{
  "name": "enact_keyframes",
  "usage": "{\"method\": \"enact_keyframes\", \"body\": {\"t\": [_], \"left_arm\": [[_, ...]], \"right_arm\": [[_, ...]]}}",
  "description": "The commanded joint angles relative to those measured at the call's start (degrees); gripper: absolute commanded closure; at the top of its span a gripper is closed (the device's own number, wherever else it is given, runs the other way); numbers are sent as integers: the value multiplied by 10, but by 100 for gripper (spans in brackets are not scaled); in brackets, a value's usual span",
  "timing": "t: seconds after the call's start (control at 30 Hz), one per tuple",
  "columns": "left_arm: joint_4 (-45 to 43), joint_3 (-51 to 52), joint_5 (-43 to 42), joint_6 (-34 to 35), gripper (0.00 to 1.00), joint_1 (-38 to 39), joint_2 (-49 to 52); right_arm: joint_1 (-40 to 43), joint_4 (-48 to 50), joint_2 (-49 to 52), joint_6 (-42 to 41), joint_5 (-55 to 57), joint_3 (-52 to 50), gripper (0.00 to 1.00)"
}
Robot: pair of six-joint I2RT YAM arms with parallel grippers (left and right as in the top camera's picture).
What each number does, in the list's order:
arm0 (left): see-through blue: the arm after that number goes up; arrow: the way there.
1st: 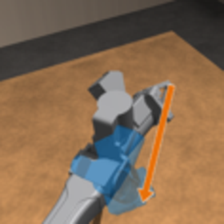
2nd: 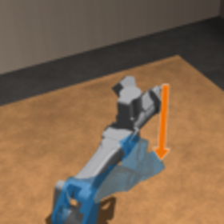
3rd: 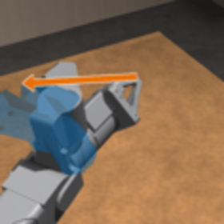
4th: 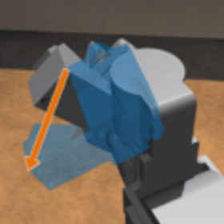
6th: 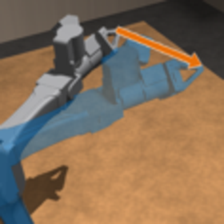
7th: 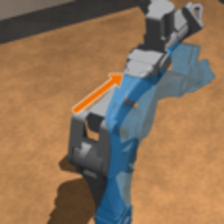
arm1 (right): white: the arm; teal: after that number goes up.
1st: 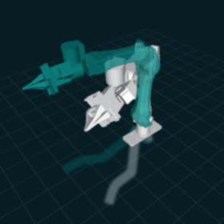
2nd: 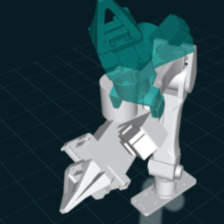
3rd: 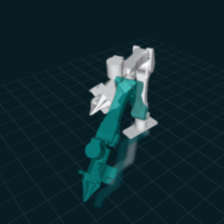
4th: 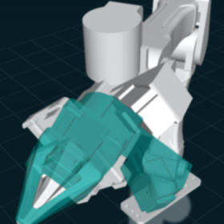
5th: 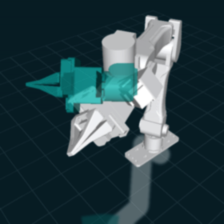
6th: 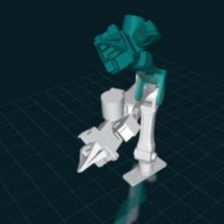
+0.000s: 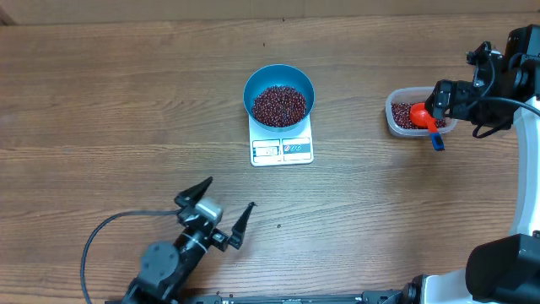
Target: Scoop item into bowl and weigh 150g on scale
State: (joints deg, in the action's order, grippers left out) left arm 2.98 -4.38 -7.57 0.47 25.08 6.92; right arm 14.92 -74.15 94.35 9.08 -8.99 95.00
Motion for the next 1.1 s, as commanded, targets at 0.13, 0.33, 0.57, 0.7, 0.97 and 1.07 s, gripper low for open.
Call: {"method": "enact_keyframes", "body": {"t": [0.13,0.33,0.57,0.7,0.97,1.07], "left_arm": [[-17,8,-30,-79,0,-58,-67],[-23,11,-20,-126,0,-75,-67],[-82,41,8,-116,0,-89,-68],[-83,41,57,-82,0,-90,-68],[-30,41,141,-25,0,-90,-68],[12,41,146,-9,0,-92,-68]], "right_arm": [[-1,3,-5,4,0,10,0],[-1,3,-5,4,0,10,0],[-1,3,-5,4,0,10,0],[-1,3,-5,4,0,10,0],[-1,3,-5,4,0,10,0],[-1,3,-5,4,0,10,0]]}}
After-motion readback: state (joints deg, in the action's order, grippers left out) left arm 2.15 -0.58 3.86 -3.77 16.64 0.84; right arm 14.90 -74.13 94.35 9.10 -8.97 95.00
